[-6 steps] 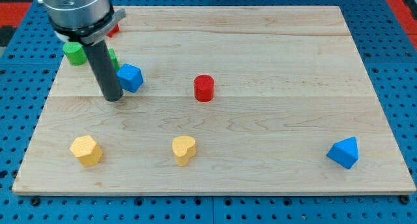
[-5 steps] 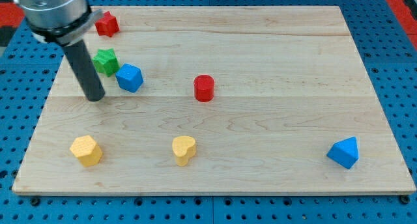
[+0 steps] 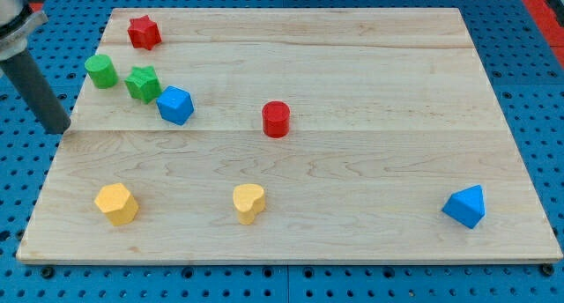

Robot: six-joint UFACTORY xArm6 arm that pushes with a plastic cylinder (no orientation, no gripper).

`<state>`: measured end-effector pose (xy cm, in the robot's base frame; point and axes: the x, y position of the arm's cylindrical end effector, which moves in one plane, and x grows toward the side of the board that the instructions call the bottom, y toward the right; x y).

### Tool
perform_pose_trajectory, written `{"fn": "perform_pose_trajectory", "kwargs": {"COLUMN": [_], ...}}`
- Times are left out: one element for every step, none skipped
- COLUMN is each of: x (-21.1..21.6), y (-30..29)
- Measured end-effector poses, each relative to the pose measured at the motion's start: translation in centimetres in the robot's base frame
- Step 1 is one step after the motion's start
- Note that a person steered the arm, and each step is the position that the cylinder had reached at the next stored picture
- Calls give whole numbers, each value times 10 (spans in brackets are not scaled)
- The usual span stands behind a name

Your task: Move the blue cube to the right of the yellow heart

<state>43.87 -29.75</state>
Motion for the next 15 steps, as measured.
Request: {"fn": "perform_pose_trajectory", "kwargs": {"x": [-3, -3, -4, -4, -4, -9, -32, -37, -37, -37, -37, -35, -35, -35, -38], "y": [-7, -8, -7, -7, -7, 0, 16, 64, 108, 151, 175, 173, 187, 206, 235]}}
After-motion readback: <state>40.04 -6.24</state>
